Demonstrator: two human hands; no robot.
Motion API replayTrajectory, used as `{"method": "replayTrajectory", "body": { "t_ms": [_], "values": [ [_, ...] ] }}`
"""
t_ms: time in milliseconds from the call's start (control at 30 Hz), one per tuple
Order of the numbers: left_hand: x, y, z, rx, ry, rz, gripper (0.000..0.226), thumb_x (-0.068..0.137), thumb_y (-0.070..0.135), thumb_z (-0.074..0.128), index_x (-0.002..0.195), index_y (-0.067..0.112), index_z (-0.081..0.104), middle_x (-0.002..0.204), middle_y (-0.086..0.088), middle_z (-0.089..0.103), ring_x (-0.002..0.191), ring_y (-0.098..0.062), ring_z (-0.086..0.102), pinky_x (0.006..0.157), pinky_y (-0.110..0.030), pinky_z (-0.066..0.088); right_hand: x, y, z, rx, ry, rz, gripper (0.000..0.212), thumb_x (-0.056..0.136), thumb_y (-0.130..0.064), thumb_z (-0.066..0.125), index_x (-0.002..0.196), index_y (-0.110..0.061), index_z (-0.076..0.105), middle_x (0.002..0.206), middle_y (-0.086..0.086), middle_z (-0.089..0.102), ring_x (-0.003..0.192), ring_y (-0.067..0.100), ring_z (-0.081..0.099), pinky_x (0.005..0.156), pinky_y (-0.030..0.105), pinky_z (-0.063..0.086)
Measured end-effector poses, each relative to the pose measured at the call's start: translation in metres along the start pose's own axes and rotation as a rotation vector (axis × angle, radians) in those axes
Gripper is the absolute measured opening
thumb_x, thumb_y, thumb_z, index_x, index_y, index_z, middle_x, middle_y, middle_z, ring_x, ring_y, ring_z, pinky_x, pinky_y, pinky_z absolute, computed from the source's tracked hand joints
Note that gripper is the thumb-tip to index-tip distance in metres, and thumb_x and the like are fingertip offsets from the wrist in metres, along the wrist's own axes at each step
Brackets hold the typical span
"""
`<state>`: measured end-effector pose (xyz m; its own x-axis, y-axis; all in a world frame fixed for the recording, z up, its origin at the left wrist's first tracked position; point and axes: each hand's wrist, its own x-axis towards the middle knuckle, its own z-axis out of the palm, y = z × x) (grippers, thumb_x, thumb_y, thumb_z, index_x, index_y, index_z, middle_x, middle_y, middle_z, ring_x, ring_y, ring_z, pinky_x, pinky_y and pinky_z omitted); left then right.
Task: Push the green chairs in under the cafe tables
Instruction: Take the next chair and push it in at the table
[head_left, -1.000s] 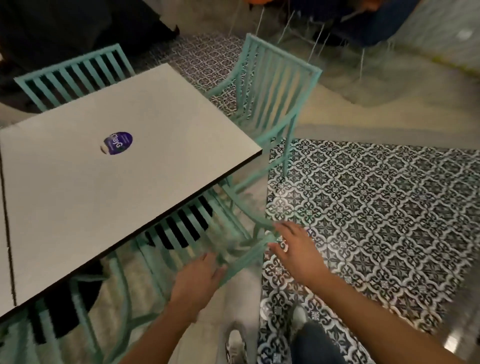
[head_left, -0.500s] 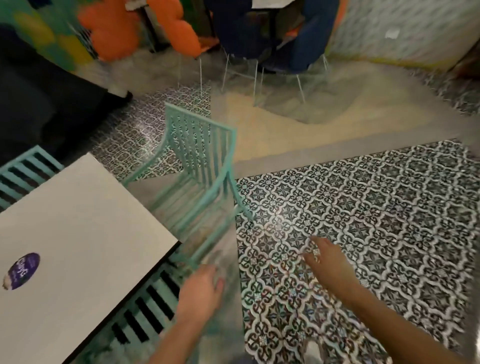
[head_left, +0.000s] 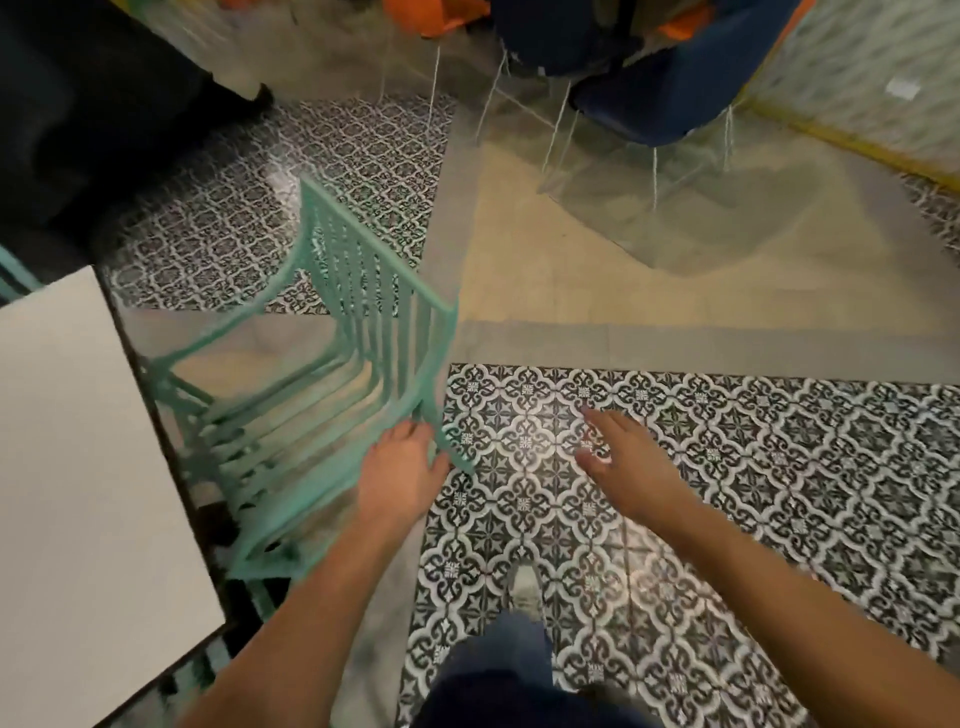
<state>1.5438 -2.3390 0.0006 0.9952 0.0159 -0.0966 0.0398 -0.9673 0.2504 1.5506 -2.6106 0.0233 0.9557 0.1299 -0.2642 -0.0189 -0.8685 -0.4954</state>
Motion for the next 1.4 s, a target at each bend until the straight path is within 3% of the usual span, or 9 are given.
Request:
{"method": "replayTrajectory", "body": {
  "t_ms": [200,467,567,700,900,1067,1200,1400],
  "values": [
    [0.1,0.01,-0.021,0.036,-0.019,-0.163,0.038,0.093,0.038,0.047,0.124,0.017,0.055,0.124,-0.002,0.056,0.112,-0.023,0.053,0.094,-0.037,0.041,0.135,-0.007,-0.073,-0.033,-0.06,-0.174,0.059,0.096,-0.041,0.049,0.15,-0.031,0.026,0.152,0.0,0.034,0.137,0.018,0.033,0.109,0.037,0.031],
    [0.227,0.007,-0.03,0.021,0.058,-0.468,0.042,0.092,0.039,0.048,0.126,0.014,0.053,0.121,-0.008,0.057,0.112,-0.031,0.053,0.091,-0.041,0.046,0.335,-0.008,-0.105,-0.09,-0.186,-0.5,0.059,0.095,-0.039,0.051,0.148,-0.03,0.029,0.15,-0.003,0.037,0.134,0.019,0.034,0.108,0.035,0.031],
    [0.265,0.016,-0.037,-0.008,0.073,-0.647,0.047,0.094,0.043,0.045,0.134,0.017,0.047,0.13,-0.007,0.052,0.119,-0.029,0.048,0.095,-0.04,0.042,0.404,-0.026,-0.127,-0.13,-0.217,-0.656,0.058,0.094,-0.036,0.053,0.148,-0.027,0.032,0.148,-0.002,0.04,0.132,0.018,0.036,0.106,0.032,0.032],
    [0.305,0.026,-0.043,-0.021,0.099,-0.778,0.052,0.095,0.046,0.04,0.139,0.017,0.041,0.131,-0.007,0.051,0.115,-0.028,0.052,0.096,-0.042,0.043,0.483,-0.072,-0.146,-0.183,-0.31,-0.88,0.057,0.094,-0.034,0.053,0.147,-0.023,0.035,0.146,-0.002,0.042,0.133,0.018,0.034,0.106,0.029,0.03],
    [0.354,0.003,-0.038,-0.106,0.128,-1.008,0.054,0.095,0.051,0.039,0.14,0.022,0.039,0.132,-0.002,0.049,0.116,-0.024,0.05,0.098,-0.041,0.043,0.572,-0.173,-0.109,-0.235,-0.452,-1.208,0.056,0.092,-0.028,0.058,0.144,-0.018,0.04,0.144,0.001,0.042,0.132,0.02,0.036,0.11,0.028,0.027],
    [0.403,-0.037,-0.023,-0.186,0.085,-1.092,0.059,0.092,0.054,0.039,0.142,0.023,0.033,0.132,-0.002,0.049,0.117,-0.024,0.05,0.095,-0.041,0.044,0.622,-0.249,-0.052,-0.299,-0.526,-1.446,0.057,0.09,-0.029,0.059,0.142,-0.014,0.042,0.139,0.004,0.046,0.129,0.023,0.039,0.11,0.033,0.03],
    [0.425,-0.046,-0.026,-0.231,0.047,-1.183,0.056,0.094,0.052,0.039,0.142,0.024,0.032,0.138,-0.002,0.046,0.123,-0.026,0.047,0.099,-0.042,0.038,0.647,-0.298,-0.017,-0.408,-0.681,-1.587,0.06,0.094,-0.035,0.052,0.148,-0.019,0.033,0.15,0.002,0.036,0.14,0.021,0.026,0.115,0.029,0.017],
    [0.43,-0.034,-0.027,-0.368,0.054,-1.421,0.048,0.097,0.056,0.034,0.133,0.026,0.044,0.129,0.002,0.052,0.109,-0.02,0.055,0.092,-0.035,0.046,0.692,-0.359,0.031,-0.73,-0.816,-1.817,0.06,0.095,-0.042,0.045,0.15,-0.026,0.027,0.155,0.001,0.027,0.144,0.02,0.016,0.118,0.035,0.01]
  ]
}}
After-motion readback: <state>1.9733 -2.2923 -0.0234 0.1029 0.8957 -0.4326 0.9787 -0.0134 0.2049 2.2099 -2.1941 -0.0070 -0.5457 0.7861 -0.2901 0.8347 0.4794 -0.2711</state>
